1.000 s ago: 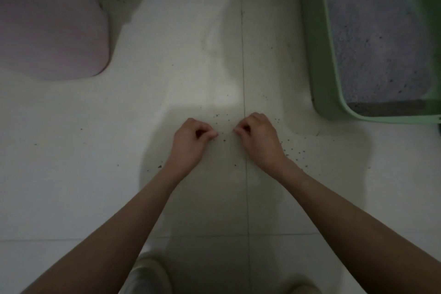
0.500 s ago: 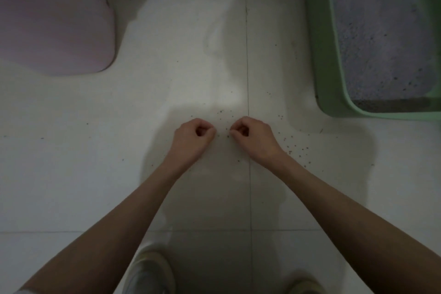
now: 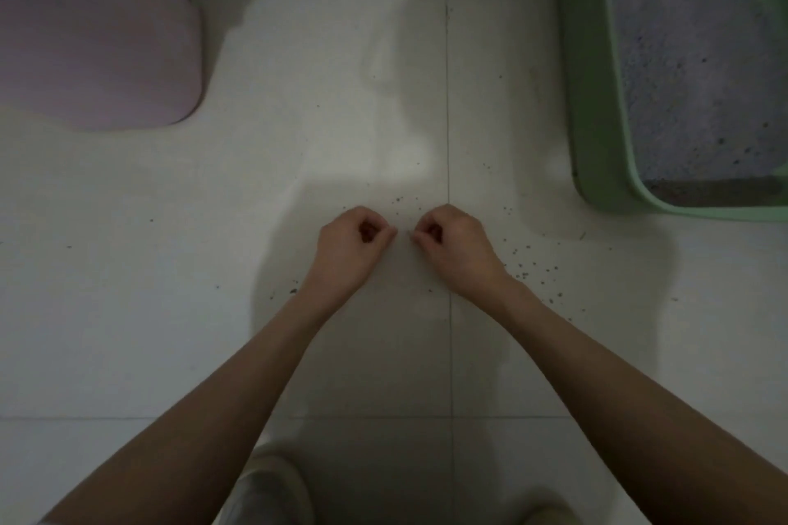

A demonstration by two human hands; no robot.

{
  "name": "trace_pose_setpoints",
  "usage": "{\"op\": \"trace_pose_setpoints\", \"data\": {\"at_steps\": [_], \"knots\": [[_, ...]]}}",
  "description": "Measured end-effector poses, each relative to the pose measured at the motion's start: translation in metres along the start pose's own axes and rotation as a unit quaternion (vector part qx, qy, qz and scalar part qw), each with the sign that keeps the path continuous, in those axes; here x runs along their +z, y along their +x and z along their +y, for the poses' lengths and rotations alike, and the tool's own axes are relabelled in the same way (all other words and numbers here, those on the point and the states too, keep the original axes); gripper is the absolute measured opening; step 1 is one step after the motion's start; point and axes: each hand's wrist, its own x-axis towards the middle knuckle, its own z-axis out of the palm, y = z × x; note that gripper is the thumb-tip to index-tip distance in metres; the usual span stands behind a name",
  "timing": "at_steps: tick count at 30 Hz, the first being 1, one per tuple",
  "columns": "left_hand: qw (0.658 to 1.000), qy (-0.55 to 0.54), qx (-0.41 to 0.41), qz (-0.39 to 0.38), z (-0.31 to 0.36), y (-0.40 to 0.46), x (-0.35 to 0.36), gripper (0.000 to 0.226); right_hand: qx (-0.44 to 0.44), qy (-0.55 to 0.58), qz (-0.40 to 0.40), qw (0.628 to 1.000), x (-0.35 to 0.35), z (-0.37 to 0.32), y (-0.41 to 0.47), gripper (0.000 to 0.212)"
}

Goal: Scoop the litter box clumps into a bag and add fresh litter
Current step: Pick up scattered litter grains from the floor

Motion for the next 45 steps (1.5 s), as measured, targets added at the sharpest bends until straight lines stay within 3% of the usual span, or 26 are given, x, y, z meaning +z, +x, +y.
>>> {"op": "trace_pose_setpoints", "data": {"at_steps": [1, 2, 3, 5, 6, 8, 11, 12, 14, 22, 30, 31, 33, 36, 37, 38, 39, 41, 42, 45], "knots": [[0.991, -0.12, -0.057, 0.001, 0.003, 0.0, -0.006, 0.006, 0.053, 0.11, 0.006, 0.992, -0.006, 0.0, -0.002, 0.008], [0.96, -0.258, -0.105, -0.005, 0.007, 0.001, -0.013, 0.009, 0.098, 0.26, -0.005, 0.961, -0.015, 0.001, -0.004, 0.007], [0.915, -0.379, -0.138, -0.016, 0.01, 0.002, -0.02, 0.013, 0.129, 0.41, -0.028, 0.903, -0.022, 0.002, -0.007, 0.013], [0.853, -0.494, -0.161, -0.044, 0.012, 0.006, -0.03, 0.022, 0.145, 0.603, -0.075, 0.78, -0.032, 0.008, -0.013, 0.026], [0.851, -0.498, -0.159, -0.055, 0.013, 0.009, -0.033, 0.024, 0.142, 0.63, -0.085, 0.758, -0.035, 0.01, -0.015, 0.032], [0.889, -0.431, -0.146, -0.049, 0.016, 0.014, -0.033, 0.024, 0.138, 0.588, -0.072, 0.794, -0.035, 0.01, -0.016, 0.035], [0.985, -0.155, -0.076, -0.006, 0.018, 0.026, -0.019, 0.016, 0.147, 0.336, -0.012, 0.93, -0.028, 0.009, -0.016, 0.022], [0.996, -0.079, -0.046, 0.004, 0.018, 0.029, -0.014, 0.011, 0.14, 0.242, 0.008, 0.96, -0.027, 0.011, -0.015, 0.016], [1.0, -0.001, 0.005, 0.018, 0.018, 0.032, -0.006, 0.008, 0.111, 0.121, 0.044, 0.985, -0.023, 0.015, -0.013, 0.013], [0.994, 0.073, 0.073, 0.044, 0.018, 0.041, 0.003, 0.01, 0.022, -0.024, 0.013, 0.999, -0.009, 0.026, -0.017, 0.017], [0.993, 0.105, 0.061, 0.018, 0.015, 0.044, 0.006, 0.011, -0.016, -0.08, 0.005, 0.997, -0.007, 0.026, -0.017, 0.014], [0.994, 0.093, 0.057, 0.02, 0.014, 0.044, 0.006, 0.011, 0.004, -0.037, 0.021, 0.999, -0.008, 0.026, -0.017, 0.012], [0.996, 0.074, 0.052, 0.021, 0.012, 0.043, 0.005, 0.013, 0.089, 0.171, 0.029, 0.981, -0.015, 0.022, -0.019, 0.007], [0.996, 0.072, 0.057, 0.023, 0.008, 0.042, 0.006, 0.017, 0.162, 0.491, -0.035, 0.855, -0.025, 0.017, -0.021, 0.019], [0.995, 0.071, 0.06, 0.026, 0.007, 0.042, 0.006, 0.019, 0.173, 0.53, -0.052, 0.829, -0.026, 0.016, -0.022, 0.022], [0.995, 0.07, 0.066, 0.029, 0.007, 0.042, 0.007, 0.02, 0.179, 0.528, -0.059, 0.828, -0.027, 0.015, -0.022, 0.024], [0.994, 0.069, 0.075, 0.033, 0.007, 0.042, 0.007, 0.02, 0.178, 0.479, -0.054, 0.858, -0.025, 0.014, -0.022, 0.024], [0.992, 0.072, 0.096, 0.036, 0.01, 0.043, 0.008, 0.019, 0.143, 0.26, -0.027, 0.955, -0.019, 0.013, -0.021, 0.015], [0.991, 0.076, 0.107, 0.037, 0.011, 0.044, 0.009, 0.016, 0.111, 0.153, -0.015, 0.982, -0.015, 0.013, -0.02, 0.008], [0.989, 0.091, 0.11, 0.037, 0.013, 0.047, 0.01, 0.008, 0.054, 0.008, -0.02, 0.998, -0.003, 0.014, -0.019, 0.014]]}}
